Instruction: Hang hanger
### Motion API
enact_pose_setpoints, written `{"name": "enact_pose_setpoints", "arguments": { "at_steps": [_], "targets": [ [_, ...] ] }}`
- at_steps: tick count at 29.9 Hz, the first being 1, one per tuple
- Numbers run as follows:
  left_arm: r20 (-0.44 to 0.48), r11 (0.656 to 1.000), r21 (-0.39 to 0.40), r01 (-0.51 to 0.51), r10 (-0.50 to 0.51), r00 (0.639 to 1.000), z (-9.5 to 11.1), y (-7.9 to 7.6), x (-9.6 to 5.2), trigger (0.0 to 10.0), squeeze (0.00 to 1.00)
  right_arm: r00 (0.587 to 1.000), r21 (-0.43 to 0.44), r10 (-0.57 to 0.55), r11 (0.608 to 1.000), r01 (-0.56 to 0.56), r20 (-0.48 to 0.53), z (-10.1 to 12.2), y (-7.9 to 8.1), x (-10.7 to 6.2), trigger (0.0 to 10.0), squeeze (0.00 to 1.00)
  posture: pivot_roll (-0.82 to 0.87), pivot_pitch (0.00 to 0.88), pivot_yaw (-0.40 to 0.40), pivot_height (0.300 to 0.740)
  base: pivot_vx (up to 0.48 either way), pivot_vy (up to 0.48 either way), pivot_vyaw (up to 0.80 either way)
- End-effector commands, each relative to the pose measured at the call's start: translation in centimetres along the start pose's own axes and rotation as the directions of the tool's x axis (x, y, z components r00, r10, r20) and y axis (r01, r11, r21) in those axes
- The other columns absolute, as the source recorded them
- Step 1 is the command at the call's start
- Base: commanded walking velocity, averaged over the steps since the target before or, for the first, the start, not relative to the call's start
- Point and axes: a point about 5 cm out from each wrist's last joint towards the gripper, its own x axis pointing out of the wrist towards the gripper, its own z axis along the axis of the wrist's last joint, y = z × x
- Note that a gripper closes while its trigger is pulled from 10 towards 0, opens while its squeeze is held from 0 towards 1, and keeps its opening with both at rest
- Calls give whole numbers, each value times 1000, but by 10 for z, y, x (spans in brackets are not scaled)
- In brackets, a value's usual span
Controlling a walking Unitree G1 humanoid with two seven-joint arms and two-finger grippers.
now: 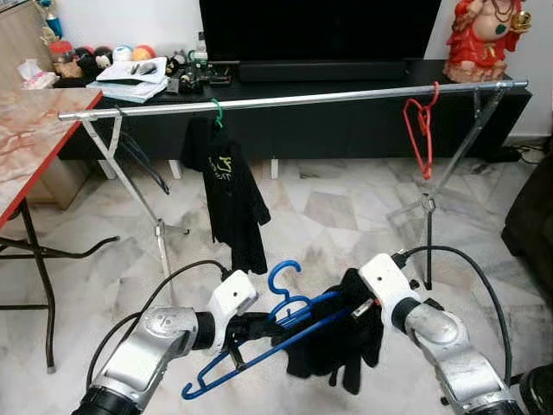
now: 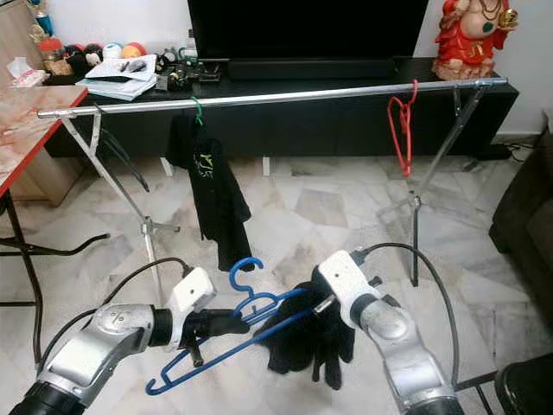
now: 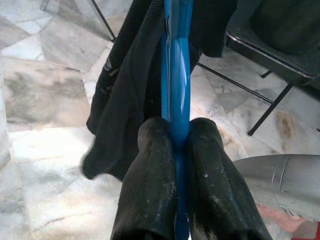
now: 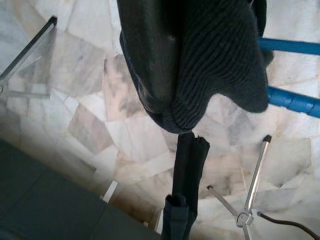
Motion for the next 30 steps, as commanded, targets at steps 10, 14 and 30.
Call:
{"name": "enact_pose_setpoints", "arguments": {
  "at_steps": [10, 14, 30],
  "targets": [
    [14, 998, 8, 63, -63, 998, 6, -5, -3, 10000, 0, 988, -54, 81, 996, -75, 132, 23, 9, 2, 10000, 0, -75, 88, 35, 740, 0, 0, 0],
    [29, 996, -2, 89, -89, 996, 7, -7, -2, 10000, 0, 947, -106, 235, 971, -217, 220, 34, 24, -6, 10000, 0, -74, 90, 35, 740, 0, 0, 0],
    [39, 1000, 11, 21, -21, 999, 7, -3, 8, 10000, 0, 768, -198, 557, 830, -521, 315, 57, 51, -42, 10000, 0, -88, 96, 29, 740, 0, 0, 0]
  ]
}}
